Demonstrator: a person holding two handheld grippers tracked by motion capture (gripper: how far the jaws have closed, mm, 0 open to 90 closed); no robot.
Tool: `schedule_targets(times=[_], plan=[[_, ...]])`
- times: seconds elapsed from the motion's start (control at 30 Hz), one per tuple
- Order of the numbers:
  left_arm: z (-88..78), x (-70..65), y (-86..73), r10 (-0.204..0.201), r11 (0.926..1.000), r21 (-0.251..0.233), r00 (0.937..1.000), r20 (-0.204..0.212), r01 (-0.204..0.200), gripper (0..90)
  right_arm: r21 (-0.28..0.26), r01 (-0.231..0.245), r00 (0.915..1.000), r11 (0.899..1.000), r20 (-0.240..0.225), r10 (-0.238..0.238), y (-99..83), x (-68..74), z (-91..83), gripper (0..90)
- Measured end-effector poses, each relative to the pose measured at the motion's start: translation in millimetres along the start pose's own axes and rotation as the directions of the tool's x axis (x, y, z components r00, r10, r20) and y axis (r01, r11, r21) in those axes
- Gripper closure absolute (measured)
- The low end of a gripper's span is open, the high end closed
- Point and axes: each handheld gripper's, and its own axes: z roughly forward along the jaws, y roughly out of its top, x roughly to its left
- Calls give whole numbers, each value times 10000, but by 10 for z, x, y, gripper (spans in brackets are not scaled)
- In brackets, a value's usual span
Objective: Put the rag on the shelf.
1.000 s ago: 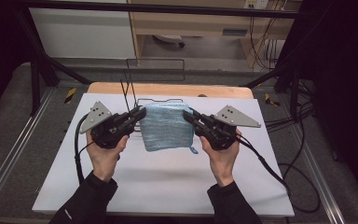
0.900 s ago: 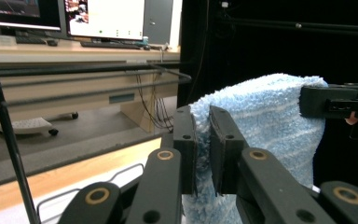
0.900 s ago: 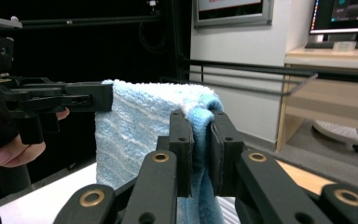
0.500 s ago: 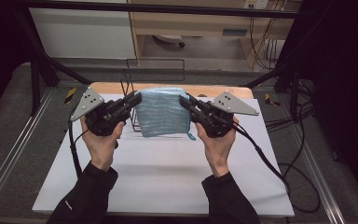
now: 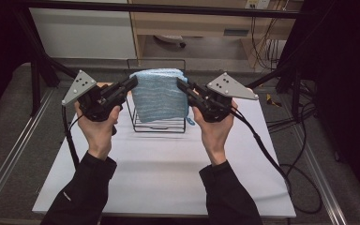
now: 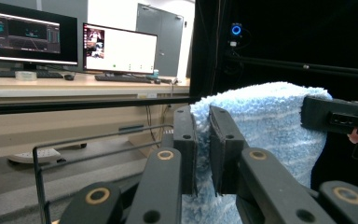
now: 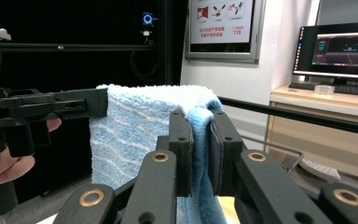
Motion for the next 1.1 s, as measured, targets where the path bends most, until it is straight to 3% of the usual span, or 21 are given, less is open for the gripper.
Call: schedule_targets(times=[0.77, 1.1], plan=[[156, 156, 429, 50, 9969, -783, 9994, -354, -78, 822, -651, 275, 9995, 9975, 155, -265, 422, -96, 310, 818], [247, 222, 537, 38, 9962, -868, 9986, -524, -83, 822, -804, 304, 9993, 9963, 254, -284, 515, -160, 437, 819]])
